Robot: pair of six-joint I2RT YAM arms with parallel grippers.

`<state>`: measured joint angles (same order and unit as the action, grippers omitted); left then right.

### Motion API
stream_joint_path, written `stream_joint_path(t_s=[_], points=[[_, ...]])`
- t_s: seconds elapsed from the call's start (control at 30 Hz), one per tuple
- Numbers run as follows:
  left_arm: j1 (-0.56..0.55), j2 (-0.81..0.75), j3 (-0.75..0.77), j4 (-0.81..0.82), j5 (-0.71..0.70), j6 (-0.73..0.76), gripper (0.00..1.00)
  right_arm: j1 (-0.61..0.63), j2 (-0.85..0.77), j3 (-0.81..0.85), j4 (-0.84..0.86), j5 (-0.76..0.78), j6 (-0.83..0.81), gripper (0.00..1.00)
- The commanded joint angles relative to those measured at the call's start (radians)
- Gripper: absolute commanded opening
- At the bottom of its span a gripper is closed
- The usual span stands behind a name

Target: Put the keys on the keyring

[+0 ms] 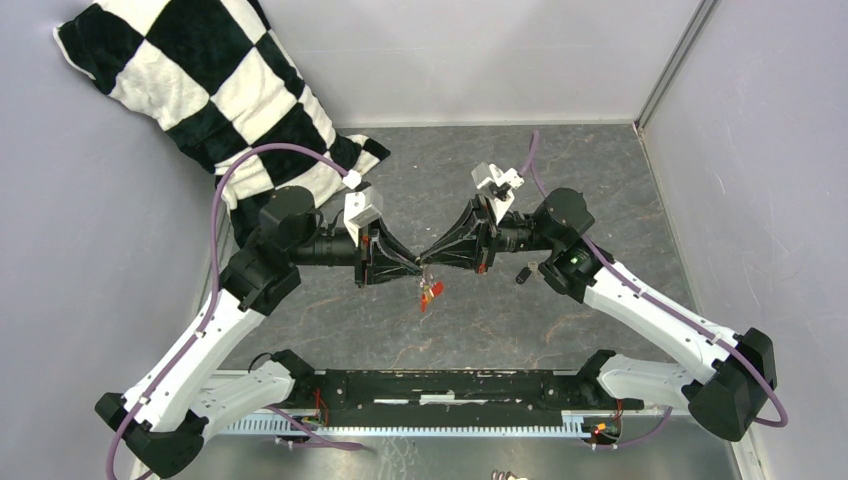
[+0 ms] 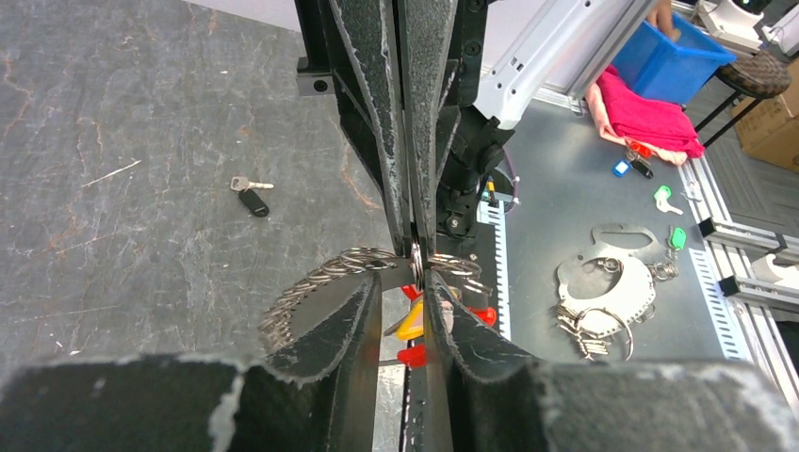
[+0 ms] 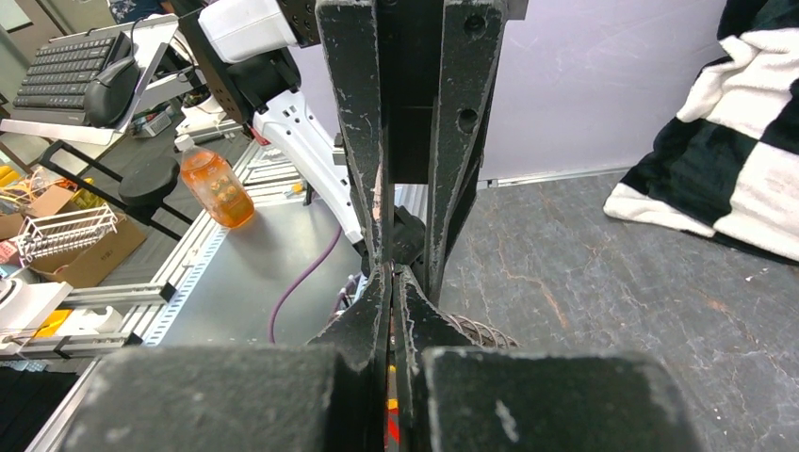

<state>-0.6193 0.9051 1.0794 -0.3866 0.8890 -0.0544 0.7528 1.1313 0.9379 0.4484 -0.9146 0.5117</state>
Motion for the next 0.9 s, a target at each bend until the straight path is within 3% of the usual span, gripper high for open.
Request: stream_joint_path(t_s=[0.0,0.17,0.4,0.5,0.57,0.6,0.67,0.73,0.87], points=[[-0.002,-0.017,0.011,0.045,-0.033,-0.040,0.31,0.007,-0.024,-0.002,0.053,0.006,0.008,0.00],[-0.003,-0.017,0.010,0.051,-0.012,-0.045,0.33,0.008,-0.022,0.001,0.053,0.006,0.011,0.01],[-0.002,-0.017,0.005,0.040,-0.013,-0.021,0.15,0.010,-0.028,-0.003,0.071,0.008,0.024,0.00],[-0.002,-0.015,0.007,0.053,-0.029,-0.034,0.03,0.013,-0.024,-0.008,0.085,0.006,0.034,0.00],[-0.002,-0.017,0.005,0.062,-0.047,-0.044,0.02,0.014,-0.021,-0.007,0.078,0.010,0.035,0.01],[-0.002,-0.019,0.004,0.063,-0.054,-0.050,0.02,0.014,-0.019,-0.005,0.065,0.021,0.029,0.07],[-0.002,-0.025,-0.003,0.069,-0.084,-0.062,0.02,0.010,-0.025,0.014,-0.007,0.054,-0.011,0.31],[-0.002,-0.029,-0.010,0.068,-0.126,-0.073,0.02,0.001,-0.035,0.041,-0.087,0.091,-0.054,0.49],[-0.002,-0.039,-0.026,0.061,-0.229,-0.099,0.02,-0.062,-0.086,0.054,-0.183,0.194,-0.095,0.70]])
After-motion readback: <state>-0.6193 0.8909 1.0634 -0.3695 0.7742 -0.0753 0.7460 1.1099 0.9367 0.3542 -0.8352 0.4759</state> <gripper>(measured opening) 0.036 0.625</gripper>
